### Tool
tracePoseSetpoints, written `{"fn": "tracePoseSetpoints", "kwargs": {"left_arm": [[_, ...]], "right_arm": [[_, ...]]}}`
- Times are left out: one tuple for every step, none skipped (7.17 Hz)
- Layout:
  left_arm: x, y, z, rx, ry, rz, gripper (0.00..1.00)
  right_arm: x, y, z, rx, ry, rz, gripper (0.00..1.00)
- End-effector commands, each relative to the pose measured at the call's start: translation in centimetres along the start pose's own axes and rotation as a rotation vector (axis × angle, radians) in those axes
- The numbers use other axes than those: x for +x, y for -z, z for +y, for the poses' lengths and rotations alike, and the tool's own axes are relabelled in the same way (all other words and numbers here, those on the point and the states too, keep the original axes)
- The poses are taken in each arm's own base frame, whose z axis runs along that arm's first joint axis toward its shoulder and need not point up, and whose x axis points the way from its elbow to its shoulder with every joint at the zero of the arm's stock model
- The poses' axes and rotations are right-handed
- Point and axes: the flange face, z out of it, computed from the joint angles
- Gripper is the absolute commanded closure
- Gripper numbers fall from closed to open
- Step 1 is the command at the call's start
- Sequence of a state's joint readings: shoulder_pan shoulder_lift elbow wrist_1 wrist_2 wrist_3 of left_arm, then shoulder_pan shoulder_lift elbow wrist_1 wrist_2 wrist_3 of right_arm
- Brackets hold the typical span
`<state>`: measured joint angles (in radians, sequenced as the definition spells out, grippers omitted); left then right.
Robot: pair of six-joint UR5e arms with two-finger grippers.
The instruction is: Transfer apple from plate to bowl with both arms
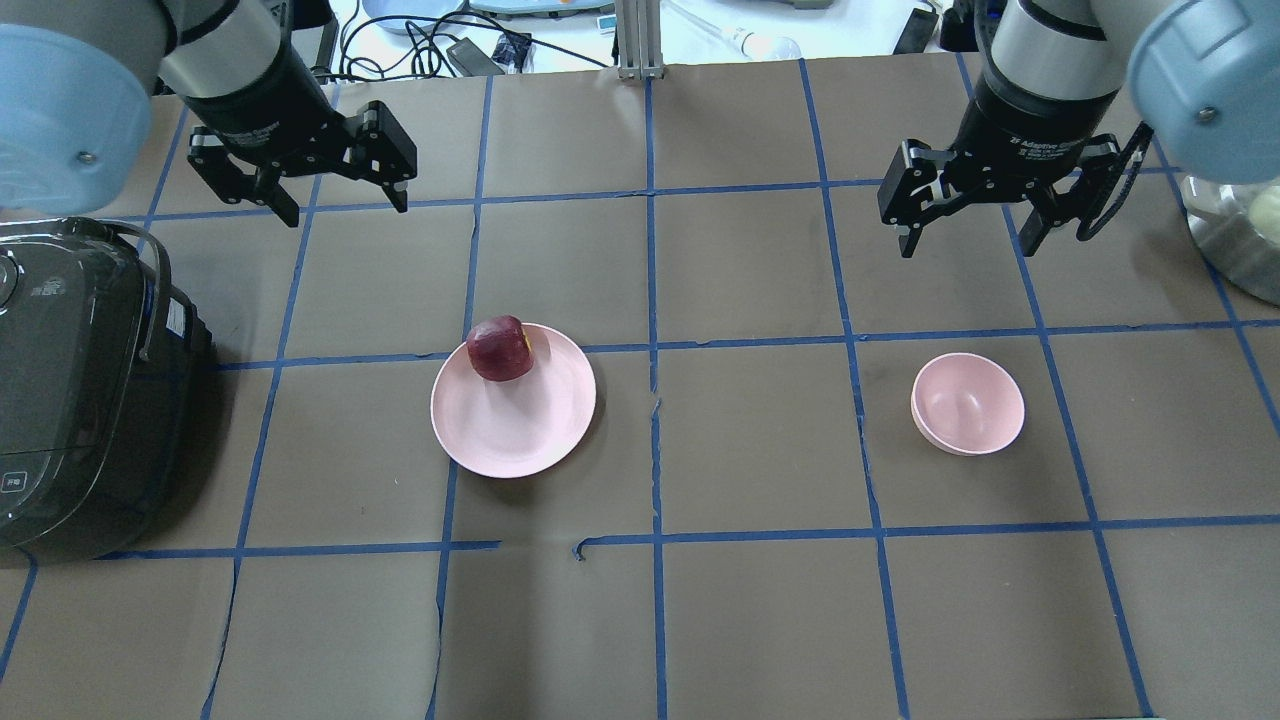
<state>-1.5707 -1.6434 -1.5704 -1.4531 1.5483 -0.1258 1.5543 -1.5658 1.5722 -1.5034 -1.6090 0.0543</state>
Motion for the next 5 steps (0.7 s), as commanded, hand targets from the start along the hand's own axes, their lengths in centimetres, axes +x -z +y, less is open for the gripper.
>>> {"fn": "tracePoseSetpoints", "kwargs": {"left_arm": [[2.4,-6.4,0.8,-0.001,0.055,0.04,0.0],[2.8,-9.9,1.7,-0.007,0.057,0.036,0.0],[2.9,-12.1,2.5,-0.002,0.09,0.038,0.0],[2.7,-14.5,3.5,-0.039,0.107,0.03,0.0],[2.5,-16.8,4.3,-0.039,0.124,0.032,0.0]], "right_arm": [[1.3,-1.6,-1.7,-0.031,0.029,-0.002,0.0],[3.2,-2.1,-2.2,-0.047,0.062,-0.008,0.0],[6.0,-4.1,-3.3,-0.078,0.097,-0.024,0.0],[9.4,-6.3,-4.3,-0.071,0.118,-0.039,0.0],[11.7,-8.6,-4.8,-0.051,0.118,-0.044,0.0]]}}
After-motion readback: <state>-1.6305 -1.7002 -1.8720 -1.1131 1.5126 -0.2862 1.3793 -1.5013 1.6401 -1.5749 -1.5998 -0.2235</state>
